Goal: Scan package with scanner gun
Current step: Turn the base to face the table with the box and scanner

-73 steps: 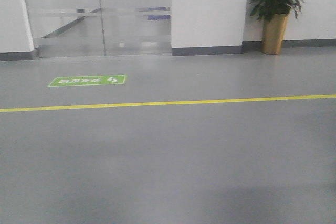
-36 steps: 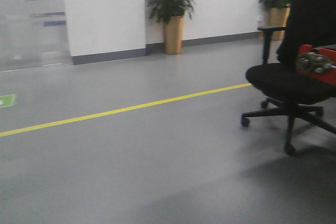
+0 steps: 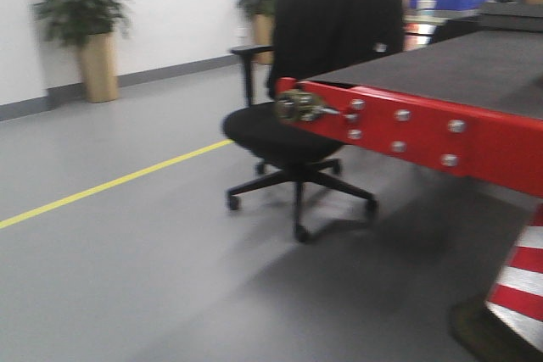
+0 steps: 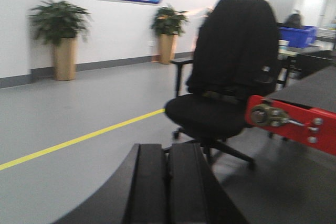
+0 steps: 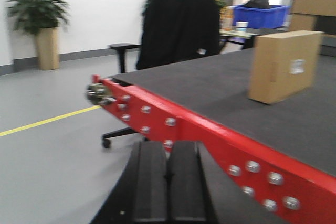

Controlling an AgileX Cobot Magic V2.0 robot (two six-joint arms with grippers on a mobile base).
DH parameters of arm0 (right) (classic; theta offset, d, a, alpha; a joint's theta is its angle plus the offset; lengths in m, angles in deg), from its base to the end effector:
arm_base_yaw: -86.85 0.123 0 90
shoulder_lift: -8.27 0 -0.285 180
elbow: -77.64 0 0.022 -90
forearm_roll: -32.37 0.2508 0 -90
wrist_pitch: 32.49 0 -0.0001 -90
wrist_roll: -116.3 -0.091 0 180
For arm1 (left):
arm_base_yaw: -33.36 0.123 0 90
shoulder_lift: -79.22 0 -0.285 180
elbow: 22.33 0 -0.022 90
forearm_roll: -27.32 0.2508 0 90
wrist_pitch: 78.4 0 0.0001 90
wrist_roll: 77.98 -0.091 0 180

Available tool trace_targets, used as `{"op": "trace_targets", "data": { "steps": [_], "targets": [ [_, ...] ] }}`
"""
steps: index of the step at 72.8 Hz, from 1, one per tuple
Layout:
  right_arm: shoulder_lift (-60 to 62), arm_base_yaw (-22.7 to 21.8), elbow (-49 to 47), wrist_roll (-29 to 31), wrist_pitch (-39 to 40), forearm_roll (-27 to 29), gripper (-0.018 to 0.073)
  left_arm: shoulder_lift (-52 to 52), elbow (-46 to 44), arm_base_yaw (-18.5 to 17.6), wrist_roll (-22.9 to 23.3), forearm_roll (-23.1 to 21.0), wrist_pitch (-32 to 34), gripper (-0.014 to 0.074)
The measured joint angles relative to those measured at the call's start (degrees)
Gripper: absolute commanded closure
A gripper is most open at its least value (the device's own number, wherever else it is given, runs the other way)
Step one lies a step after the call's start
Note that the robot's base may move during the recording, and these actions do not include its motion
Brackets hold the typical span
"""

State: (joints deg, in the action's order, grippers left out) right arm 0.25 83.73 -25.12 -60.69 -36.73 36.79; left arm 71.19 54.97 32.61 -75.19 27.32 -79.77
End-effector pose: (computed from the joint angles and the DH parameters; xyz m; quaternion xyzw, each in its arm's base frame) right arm 0.0569 -0.0026 0.2061 0.0257 0.7035 -0.0087 0.7102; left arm 0.0568 -0.0007 0.2103 -0.0122 0.6863 -0.0225 0.7268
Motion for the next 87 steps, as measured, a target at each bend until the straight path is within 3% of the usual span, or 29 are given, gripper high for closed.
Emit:
{"op": "trace_targets", "data": {
  "steps": [87],
  "targets": [
    [0.0,0.0,0.0,0.0,0.0,0.0,0.0728,0.0,0.0,0.0,0.0,0.0,0.0,0.0707]
  ]
}}
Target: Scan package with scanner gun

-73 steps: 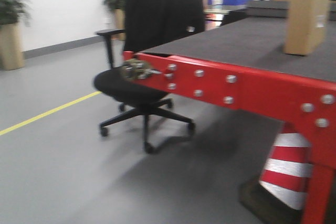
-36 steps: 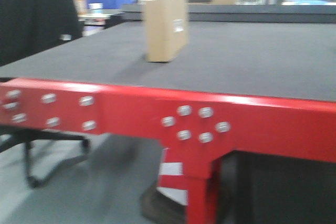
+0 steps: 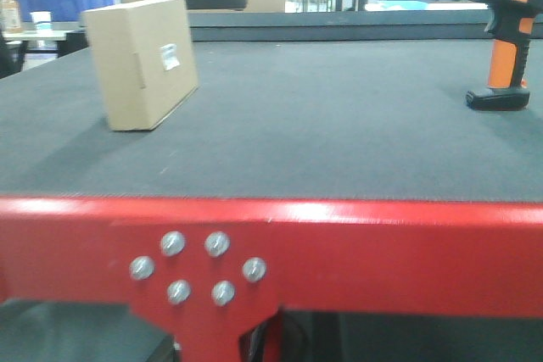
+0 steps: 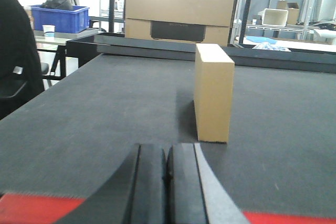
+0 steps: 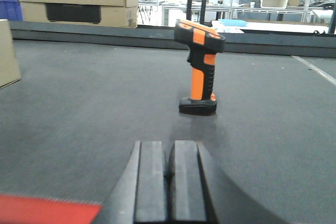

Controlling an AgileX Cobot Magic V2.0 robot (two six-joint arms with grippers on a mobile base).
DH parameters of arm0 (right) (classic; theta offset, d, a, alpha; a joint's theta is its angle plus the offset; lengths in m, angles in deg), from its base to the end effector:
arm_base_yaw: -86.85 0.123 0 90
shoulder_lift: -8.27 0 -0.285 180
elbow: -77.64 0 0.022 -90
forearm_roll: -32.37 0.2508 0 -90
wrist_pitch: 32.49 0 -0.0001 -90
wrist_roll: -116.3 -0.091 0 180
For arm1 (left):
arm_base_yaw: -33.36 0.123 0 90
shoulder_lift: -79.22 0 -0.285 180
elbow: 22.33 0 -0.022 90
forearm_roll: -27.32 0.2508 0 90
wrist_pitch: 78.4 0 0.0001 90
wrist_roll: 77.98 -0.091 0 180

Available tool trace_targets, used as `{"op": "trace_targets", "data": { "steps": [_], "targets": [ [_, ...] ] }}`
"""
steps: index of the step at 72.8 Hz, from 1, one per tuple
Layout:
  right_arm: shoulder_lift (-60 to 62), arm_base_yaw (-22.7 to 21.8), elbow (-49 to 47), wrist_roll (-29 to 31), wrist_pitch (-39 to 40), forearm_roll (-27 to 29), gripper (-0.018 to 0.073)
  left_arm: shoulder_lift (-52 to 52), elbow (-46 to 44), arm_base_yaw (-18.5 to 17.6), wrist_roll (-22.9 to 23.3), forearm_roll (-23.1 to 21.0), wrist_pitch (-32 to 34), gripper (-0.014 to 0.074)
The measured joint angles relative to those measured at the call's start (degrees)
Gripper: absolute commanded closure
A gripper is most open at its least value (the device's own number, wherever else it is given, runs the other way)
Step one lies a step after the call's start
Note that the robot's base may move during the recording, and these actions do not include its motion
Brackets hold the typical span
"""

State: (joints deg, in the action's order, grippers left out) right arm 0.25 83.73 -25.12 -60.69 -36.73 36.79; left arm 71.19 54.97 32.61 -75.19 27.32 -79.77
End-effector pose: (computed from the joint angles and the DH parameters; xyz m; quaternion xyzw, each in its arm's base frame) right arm 0.0569 -0.0026 0.2061 0.0257 0.7035 -0.0087 0.7102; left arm 0.0568 -0.0007 0.2103 -0.0122 0.6863 -0.0225 0.7268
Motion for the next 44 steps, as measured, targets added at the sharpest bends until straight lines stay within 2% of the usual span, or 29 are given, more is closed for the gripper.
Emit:
{"op": "trace_targets", "data": {
  "steps": [44],
  "targets": [
    [0.0,0.0,0.0,0.0,0.0,0.0,0.0728,0.0,0.0,0.0,0.0,0.0,0.0,0.0707]
  ]
}}
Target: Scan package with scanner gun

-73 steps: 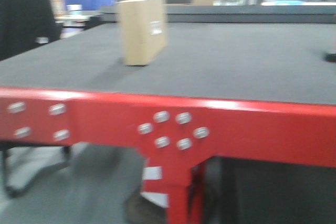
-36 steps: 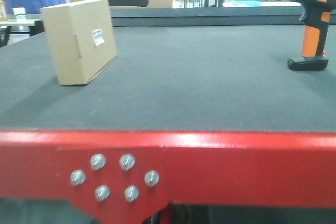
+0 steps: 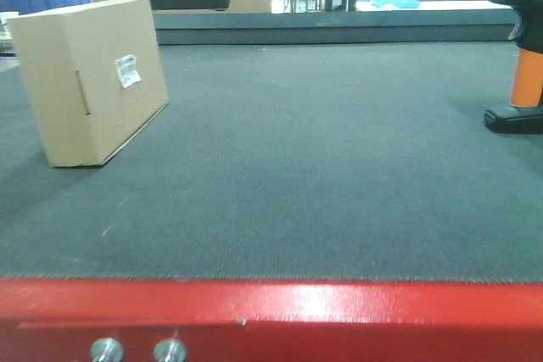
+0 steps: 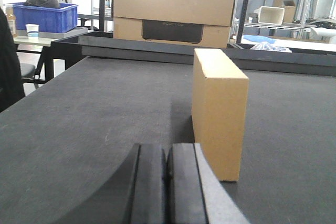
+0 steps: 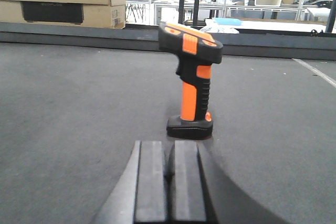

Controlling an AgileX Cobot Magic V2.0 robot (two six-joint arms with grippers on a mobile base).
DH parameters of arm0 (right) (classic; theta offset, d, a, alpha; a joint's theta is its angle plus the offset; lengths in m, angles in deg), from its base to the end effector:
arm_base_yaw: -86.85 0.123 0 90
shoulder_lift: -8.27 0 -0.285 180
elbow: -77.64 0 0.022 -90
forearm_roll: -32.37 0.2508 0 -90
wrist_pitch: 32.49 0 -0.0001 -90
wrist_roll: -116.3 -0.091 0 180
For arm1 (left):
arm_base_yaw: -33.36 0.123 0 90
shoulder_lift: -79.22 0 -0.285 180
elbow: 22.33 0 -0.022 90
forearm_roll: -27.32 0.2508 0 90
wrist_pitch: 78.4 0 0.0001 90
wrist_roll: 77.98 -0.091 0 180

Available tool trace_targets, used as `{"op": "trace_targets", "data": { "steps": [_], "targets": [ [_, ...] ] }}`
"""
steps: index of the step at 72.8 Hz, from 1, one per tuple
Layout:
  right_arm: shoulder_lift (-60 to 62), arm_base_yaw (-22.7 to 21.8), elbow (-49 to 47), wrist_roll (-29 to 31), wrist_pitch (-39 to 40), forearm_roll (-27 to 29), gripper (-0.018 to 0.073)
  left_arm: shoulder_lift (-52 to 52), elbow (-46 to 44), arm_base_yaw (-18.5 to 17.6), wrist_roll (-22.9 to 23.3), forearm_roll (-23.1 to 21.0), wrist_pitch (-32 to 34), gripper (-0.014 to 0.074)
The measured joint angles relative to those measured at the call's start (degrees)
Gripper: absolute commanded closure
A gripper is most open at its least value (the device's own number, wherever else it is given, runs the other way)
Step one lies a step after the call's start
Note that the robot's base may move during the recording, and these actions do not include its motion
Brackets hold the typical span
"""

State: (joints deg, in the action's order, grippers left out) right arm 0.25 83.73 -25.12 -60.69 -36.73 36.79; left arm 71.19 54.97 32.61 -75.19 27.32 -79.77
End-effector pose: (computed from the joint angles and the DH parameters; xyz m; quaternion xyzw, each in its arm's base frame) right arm 0.0569 -0.0026 0.2061 0.0257 0.7035 -0.0087 0.7102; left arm 0.0568 -0.0007 0.2103 -0.0122 0.6863 -0.0225 0.7268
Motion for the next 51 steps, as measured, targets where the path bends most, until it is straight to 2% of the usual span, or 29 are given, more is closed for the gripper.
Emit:
{"op": "trace_targets", "data": {
  "steps": [51],
  "targets": [
    [0.0,0.0,0.0,0.0,0.0,0.0,0.0728,0.0,0.0,0.0,0.0,0.0,0.0,0.0707]
  ]
}}
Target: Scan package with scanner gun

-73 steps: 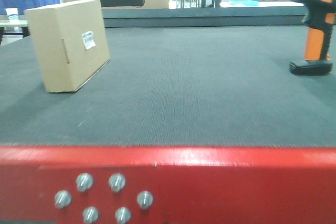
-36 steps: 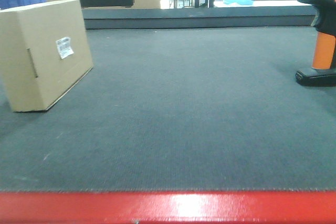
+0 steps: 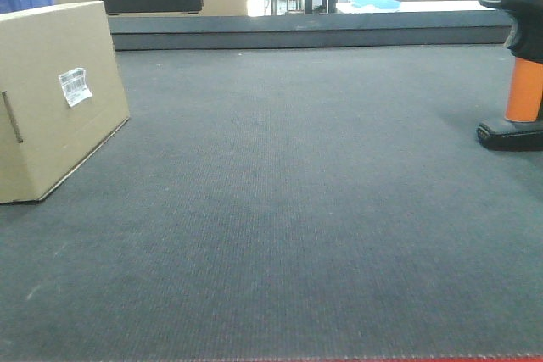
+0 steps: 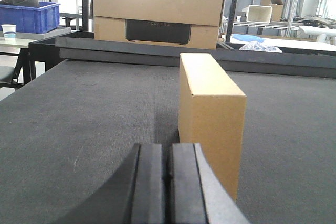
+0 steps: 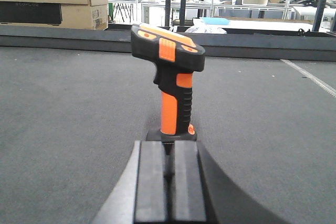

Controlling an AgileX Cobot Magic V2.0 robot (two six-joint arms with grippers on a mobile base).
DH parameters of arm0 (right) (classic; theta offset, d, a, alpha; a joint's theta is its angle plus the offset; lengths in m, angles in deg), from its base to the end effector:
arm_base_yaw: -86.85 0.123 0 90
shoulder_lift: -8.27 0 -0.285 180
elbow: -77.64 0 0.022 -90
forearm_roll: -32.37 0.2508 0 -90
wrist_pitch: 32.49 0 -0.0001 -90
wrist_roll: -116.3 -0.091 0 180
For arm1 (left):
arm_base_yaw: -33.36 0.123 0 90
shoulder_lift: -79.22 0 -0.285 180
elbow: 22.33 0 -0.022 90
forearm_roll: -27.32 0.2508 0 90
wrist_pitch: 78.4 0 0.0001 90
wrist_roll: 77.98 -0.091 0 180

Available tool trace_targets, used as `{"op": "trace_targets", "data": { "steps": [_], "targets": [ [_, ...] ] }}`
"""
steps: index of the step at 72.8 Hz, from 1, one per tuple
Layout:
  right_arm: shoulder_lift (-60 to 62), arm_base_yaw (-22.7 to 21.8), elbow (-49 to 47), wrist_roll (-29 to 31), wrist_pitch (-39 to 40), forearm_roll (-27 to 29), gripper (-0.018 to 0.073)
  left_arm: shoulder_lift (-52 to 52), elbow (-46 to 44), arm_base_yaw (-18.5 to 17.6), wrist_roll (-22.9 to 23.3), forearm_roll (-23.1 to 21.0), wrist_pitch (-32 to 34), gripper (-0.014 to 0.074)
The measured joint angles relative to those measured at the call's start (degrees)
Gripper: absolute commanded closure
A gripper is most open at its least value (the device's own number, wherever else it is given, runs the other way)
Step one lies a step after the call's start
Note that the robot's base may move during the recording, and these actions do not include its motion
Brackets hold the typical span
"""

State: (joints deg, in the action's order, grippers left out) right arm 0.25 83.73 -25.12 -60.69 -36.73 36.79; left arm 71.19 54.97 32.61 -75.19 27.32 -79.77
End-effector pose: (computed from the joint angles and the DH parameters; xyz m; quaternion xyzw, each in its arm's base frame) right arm 0.0569 -0.0026 0.2061 0.0257 0.7035 -0.0087 0.7102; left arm 0.0568 -0.0007 0.2103 -0.0122 0.6863 -0.0225 0.7268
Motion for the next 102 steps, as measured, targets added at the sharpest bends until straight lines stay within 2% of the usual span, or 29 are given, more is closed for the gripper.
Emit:
{"op": "trace_targets", "data": {
  "steps": [72,86,102],
  "targets": [
    [0.0,0.0,0.0,0.0,0.0,0.0,0.0728,0.0,0.0,0.0,0.0,0.0,0.0,0.0707],
    [0.0,0.0,0.0,0.0,0.0,0.0,0.0728,0.0,-0.3,0.0,0.0,0.0,5.2,0.0707],
    [0.0,0.0,0.0,0.0,0.0,0.0,0.0728,-3.7,-13.3,0.0,0.0,0.0,-9.2,0.0707]
  ]
}}
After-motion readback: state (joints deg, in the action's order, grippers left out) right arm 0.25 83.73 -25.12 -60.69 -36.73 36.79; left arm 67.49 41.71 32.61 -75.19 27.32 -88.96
